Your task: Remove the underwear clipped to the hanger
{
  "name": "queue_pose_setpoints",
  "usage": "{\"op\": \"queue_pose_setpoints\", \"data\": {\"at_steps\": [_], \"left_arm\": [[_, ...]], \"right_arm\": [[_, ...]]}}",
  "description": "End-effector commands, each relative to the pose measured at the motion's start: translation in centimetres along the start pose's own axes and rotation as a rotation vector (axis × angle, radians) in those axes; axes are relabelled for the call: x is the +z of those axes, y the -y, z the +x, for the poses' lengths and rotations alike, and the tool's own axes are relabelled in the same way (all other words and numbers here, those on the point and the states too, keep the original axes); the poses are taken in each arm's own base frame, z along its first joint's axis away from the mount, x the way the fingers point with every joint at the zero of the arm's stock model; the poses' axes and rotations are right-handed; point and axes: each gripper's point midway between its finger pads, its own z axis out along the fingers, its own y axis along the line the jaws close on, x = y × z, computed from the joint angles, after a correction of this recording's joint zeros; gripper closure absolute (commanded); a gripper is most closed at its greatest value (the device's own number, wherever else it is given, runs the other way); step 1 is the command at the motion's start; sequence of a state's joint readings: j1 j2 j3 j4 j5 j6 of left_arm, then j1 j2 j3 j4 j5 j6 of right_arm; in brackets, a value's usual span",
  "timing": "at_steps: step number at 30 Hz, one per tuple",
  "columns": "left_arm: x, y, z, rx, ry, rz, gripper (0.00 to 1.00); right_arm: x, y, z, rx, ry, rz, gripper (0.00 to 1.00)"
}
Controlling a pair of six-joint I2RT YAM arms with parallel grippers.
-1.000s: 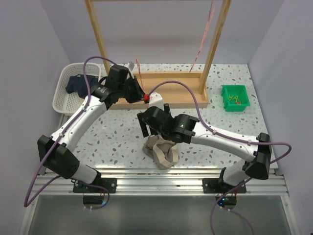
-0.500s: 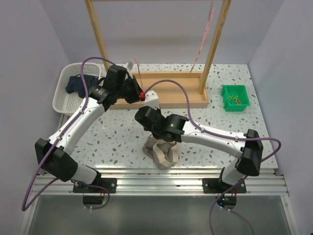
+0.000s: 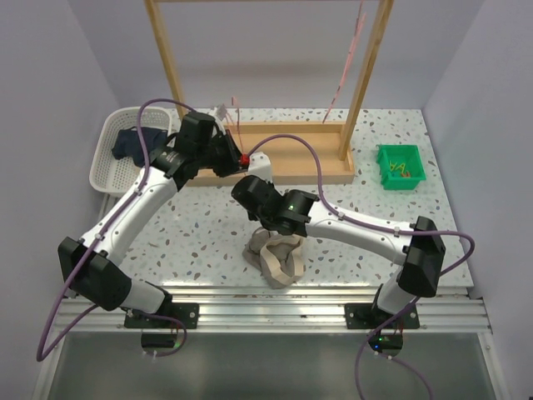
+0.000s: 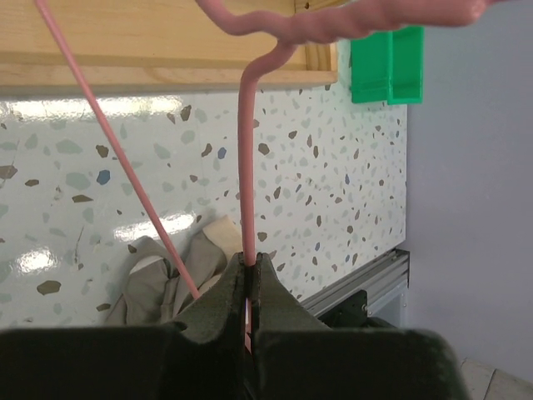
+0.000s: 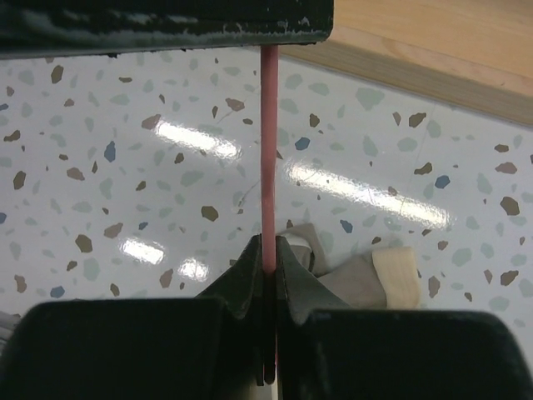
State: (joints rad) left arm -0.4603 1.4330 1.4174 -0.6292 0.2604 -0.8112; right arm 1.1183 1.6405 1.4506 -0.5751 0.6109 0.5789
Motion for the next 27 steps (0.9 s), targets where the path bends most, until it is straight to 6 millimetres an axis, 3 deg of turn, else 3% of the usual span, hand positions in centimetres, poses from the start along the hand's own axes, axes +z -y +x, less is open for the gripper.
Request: {"op": "queue_pose_setpoints", "data": {"at_steps": [1,2,3,4,6,7,10,14,19,21,22,23,25,27], "left_arm": [[-1.2,1.9,-1.3,0.033,0.059,0.081,1.0],[-1.1,1.7,-1.2,0.035,0.059,0.077,1.0],[-1.1,1.4,-1.1,0.032,0.06,0.072,0.93],[-1.2,1.4,-1.1,0.033,0.065,0.073,0.73],[-1.5,1.4,-1.4,0.035,0.09,0.084,0.49],[-1.6,1.5,-1.5,0.028,0.101,0.088,0.25],[-2.6,2.1,-2.8,0.007,0.157,0.099,0.01],[-4.7,3.5,-4.7,-0.008,0.245,0.135,0.0],[-8.1,6.4,-5.8,-0.001,0.316,0.236,0.0],[-9.5,7.1,-5.5,0.036,0.335,0.275,0.0],[-9.9,7.4,-5.1,0.054,0.328,0.303,0.0],[-10.1,7.0,-4.2,0.073,0.316,0.313,0.0],[-10.3,6.3,-2.8,0.103,0.297,0.322,0.0],[-8.8,4.2,-0.6,0.115,0.243,0.3,0.0]], "right_arm": [[-1.8,0.5,-1.9,0.035,0.041,-0.009,1.0],[-2.0,0.6,-1.9,0.031,0.038,-0.01,1.0],[-2.4,0.6,-2.3,0.036,0.044,-0.017,1.0],[-2.8,0.8,-2.1,0.029,0.031,-0.021,1.0],[-3.2,1.0,-2.0,0.026,0.021,-0.024,1.0],[-3.5,1.3,-1.9,0.023,0.013,-0.023,1.0],[-4.0,1.7,-1.4,0.019,-0.011,-0.026,1.0],[-4.3,2.2,-1.0,0.011,-0.041,-0.022,1.0],[-4.0,4.2,-2.9,0.029,-0.067,-0.002,1.0],[-4.7,4.4,-5.1,0.041,-0.051,-0.033,1.0],[-4.5,5.8,-6.0,0.056,-0.063,-0.011,1.0],[-5.0,5.8,-8.4,0.08,-0.035,-0.033,1.0],[-5.2,7.0,-10.0,0.072,-0.048,-0.025,1.0],[-6.0,6.8,-13.0,0.064,0.007,-0.044,1.0]]}}
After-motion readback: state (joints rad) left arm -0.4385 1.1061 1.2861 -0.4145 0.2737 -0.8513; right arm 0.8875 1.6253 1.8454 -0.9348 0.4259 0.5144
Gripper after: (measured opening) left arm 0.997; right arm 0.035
